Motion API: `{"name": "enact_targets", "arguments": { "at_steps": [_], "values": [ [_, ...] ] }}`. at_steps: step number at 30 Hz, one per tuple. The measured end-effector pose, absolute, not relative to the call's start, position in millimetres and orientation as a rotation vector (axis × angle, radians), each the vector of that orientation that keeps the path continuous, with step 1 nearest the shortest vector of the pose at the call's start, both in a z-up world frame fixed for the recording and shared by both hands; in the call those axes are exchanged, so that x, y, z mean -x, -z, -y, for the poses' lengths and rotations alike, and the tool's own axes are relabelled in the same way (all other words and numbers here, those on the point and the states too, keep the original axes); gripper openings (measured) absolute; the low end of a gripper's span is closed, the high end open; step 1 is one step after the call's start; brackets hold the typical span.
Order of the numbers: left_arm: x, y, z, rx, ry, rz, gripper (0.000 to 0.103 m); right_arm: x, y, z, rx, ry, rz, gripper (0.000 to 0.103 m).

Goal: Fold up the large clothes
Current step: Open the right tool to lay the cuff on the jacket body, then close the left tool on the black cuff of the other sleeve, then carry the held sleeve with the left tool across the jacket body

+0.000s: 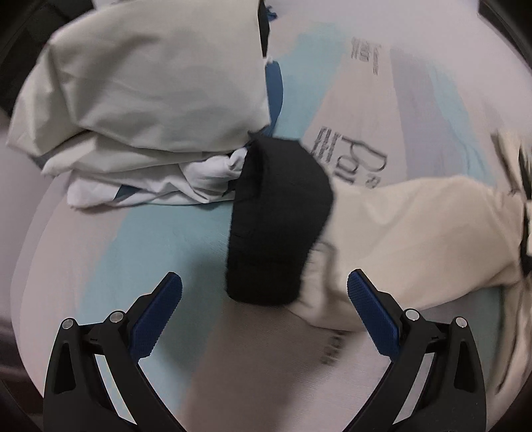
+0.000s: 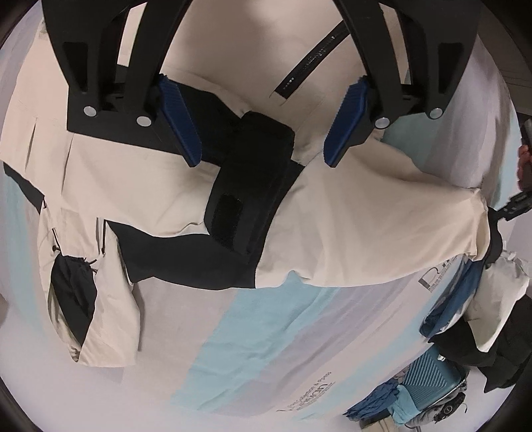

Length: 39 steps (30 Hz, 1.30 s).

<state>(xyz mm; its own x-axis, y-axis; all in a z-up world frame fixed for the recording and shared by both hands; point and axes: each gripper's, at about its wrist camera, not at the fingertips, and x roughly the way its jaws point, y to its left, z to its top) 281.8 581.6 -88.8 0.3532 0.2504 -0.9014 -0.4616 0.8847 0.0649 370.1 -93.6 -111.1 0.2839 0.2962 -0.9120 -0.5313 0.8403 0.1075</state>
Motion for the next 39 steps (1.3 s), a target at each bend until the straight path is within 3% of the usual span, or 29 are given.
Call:
{"name": "enact_targets", "arguments": {
  "at_steps": [8,15,20,27,31,39],
  "values": [
    [-288.6,117.0,-616.8,0.340,-0.384,-1.160,0.097,-366.6,116.9,98.3,0.219,-0.550,-1.184,0.073],
    [-296.4,118.1,-621.9,0.371,-0.347,-1.184,0.056,-360.2,117.0,97.0,0.211,-0.560,-1.193,0.073],
    [-297.4,115.1,-620.0,0.378,-0.342,-1.194,0.051,-358.0,118.3,98.6,0.183,-0.553,-1.202,0.073],
    [-293.4,100.1,-607.0,0.309,-0.373,-1.173,0.021,-357.6,115.5,106.6,0.183,-0.524,-1.183,0.076],
    [-296.1,89.4,-595.8,0.278,-0.398,-1.154,0.012,-359.0,113.7,116.0,0.162,-0.502,-1.174,0.082],
    [-296.0,55.9,-565.6,0.282,-0.428,-1.102,0.010,-357.3,117.0,138.7,0.136,-0.458,-1.175,0.085]
  ]
}}
